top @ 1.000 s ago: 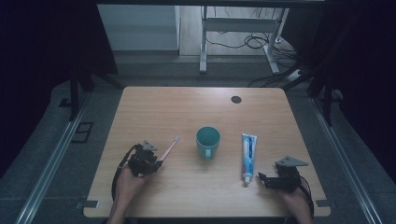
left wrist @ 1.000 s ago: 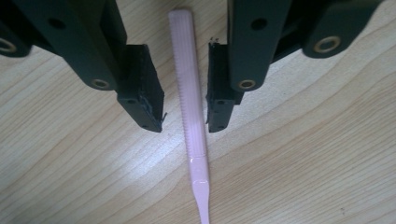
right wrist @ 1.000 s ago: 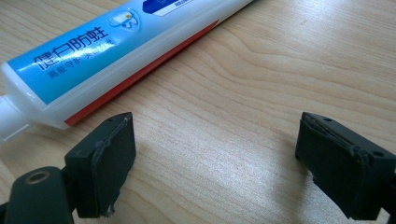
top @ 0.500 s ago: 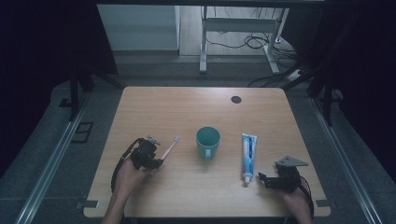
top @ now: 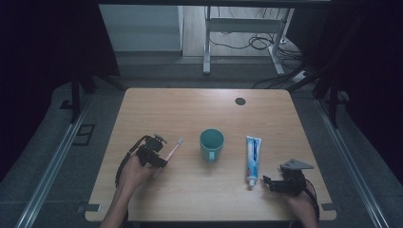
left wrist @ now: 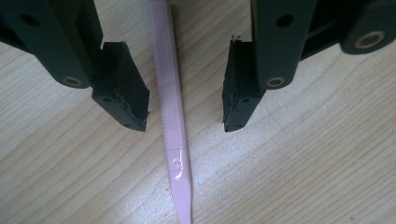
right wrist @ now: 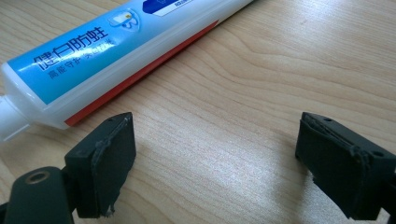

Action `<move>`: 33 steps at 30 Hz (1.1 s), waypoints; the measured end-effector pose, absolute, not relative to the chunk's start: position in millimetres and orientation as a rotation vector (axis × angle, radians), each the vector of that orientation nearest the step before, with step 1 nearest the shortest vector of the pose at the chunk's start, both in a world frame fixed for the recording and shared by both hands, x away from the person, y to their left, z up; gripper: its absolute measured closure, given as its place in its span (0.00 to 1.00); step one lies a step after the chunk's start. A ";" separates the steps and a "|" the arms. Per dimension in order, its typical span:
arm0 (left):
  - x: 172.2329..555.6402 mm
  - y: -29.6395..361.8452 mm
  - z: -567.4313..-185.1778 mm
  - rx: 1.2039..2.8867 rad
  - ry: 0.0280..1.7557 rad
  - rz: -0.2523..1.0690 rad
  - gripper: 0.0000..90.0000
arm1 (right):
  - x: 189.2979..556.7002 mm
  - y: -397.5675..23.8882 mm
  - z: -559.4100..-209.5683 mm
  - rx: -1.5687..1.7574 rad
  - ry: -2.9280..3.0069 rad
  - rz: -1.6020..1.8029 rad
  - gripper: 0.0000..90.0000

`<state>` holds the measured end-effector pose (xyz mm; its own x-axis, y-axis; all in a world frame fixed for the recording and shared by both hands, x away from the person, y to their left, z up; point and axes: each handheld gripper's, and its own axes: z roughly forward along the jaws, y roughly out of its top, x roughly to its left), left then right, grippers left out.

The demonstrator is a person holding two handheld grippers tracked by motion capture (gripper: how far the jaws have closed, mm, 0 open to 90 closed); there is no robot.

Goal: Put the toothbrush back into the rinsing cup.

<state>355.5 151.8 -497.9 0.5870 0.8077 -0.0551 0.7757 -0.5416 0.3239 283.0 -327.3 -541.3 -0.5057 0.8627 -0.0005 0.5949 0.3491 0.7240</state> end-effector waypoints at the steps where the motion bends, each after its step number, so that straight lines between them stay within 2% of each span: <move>1: 356.5 150.8 -497.5 2.510 1.290 0.139 0.58 | 283.0 -327.3 -541.3 1.280 2.235 0.957 0.13; 11: 370.3 139.9 -495.6 2.558 1.298 0.115 0.61 | 283.1 -327.2 -541.3 1.280 2.235 0.958 0.13; 33: 393.5 117.9 -495.4 2.679 1.346 0.030 0.75 | 283.2 -327.2 -541.3 1.280 2.235 0.958 0.13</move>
<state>393.5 117.9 -495.4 0.5988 0.7996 -0.0459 0.7967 -0.5888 0.1363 283.2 -327.2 -541.3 -0.5062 0.8624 0.0003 0.5949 0.3490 0.7241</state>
